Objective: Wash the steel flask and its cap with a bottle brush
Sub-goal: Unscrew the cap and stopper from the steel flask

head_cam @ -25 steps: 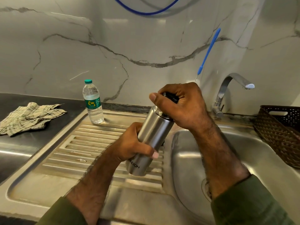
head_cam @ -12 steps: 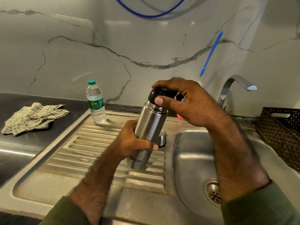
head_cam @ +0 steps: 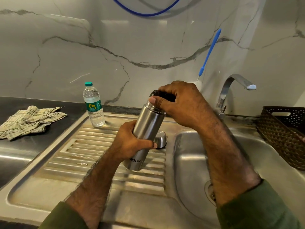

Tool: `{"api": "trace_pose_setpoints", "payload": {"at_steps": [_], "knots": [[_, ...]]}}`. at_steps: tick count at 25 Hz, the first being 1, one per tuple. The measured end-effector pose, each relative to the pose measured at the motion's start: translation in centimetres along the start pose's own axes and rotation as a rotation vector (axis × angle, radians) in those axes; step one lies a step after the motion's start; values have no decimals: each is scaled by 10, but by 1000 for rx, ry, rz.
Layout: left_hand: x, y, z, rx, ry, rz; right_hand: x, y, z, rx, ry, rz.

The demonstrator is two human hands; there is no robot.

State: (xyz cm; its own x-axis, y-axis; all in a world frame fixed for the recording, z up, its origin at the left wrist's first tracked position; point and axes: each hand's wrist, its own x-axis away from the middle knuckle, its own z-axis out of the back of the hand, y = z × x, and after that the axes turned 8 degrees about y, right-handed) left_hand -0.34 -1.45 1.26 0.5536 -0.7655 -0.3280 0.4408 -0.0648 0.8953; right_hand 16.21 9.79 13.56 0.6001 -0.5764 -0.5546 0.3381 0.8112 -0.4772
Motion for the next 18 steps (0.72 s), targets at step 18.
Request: {"api": "trace_pose_setpoints", "payload": {"at_steps": [18], "knots": [[5, 9, 7, 60, -94, -68, 2, 6, 15, -373, -92, 102]]}}
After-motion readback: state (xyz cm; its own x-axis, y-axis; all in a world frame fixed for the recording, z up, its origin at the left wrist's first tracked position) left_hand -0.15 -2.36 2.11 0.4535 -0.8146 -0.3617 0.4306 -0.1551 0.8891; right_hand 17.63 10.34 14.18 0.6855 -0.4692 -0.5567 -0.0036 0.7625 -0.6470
